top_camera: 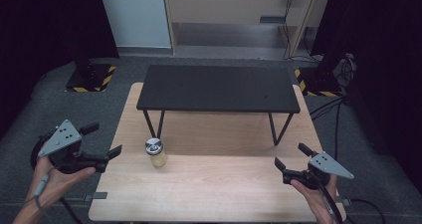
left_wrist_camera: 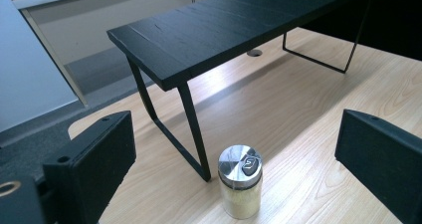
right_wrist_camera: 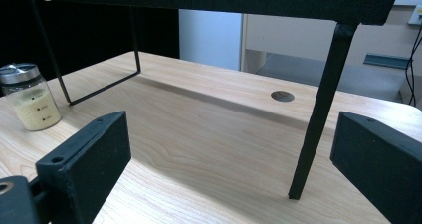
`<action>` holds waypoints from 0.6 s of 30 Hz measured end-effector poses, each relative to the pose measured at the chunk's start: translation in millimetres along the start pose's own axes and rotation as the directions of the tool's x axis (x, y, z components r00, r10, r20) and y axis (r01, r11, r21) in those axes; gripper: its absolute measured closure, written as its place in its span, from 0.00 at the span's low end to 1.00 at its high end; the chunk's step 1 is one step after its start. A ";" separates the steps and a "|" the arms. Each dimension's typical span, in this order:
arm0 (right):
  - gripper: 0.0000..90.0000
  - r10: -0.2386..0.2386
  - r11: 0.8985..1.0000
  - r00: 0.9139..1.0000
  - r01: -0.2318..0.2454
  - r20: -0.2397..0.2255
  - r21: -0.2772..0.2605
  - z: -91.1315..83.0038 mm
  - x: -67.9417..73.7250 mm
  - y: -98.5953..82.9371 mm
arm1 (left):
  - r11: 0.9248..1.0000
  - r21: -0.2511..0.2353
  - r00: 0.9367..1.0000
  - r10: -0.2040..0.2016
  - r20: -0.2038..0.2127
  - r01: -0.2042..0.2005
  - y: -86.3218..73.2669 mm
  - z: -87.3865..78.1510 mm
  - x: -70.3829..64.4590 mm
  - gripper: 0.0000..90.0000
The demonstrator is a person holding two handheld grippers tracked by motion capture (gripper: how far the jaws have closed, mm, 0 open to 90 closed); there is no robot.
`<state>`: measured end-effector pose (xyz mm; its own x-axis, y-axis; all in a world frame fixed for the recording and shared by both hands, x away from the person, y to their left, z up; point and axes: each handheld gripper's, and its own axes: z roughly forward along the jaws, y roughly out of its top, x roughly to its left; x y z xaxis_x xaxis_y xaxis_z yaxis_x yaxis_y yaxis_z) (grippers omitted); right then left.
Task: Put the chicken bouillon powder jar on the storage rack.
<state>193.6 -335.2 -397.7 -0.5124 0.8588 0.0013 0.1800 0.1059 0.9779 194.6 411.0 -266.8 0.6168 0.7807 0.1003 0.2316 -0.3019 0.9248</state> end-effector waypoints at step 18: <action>0.03 -0.005 1.000 1.000 0.005 -0.004 -0.009 -3.3 2.2 -0.2 | 0.991 0.112 0.996 0.069 0.061 -0.075 -21.1 63.8 21.0 0.03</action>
<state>189.7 -334.9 -397.2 -0.5170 0.8560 -0.0029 0.1698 0.1059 0.9798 250.7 398.8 -307.6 0.6758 0.7234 0.1413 0.2672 -0.4191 0.8677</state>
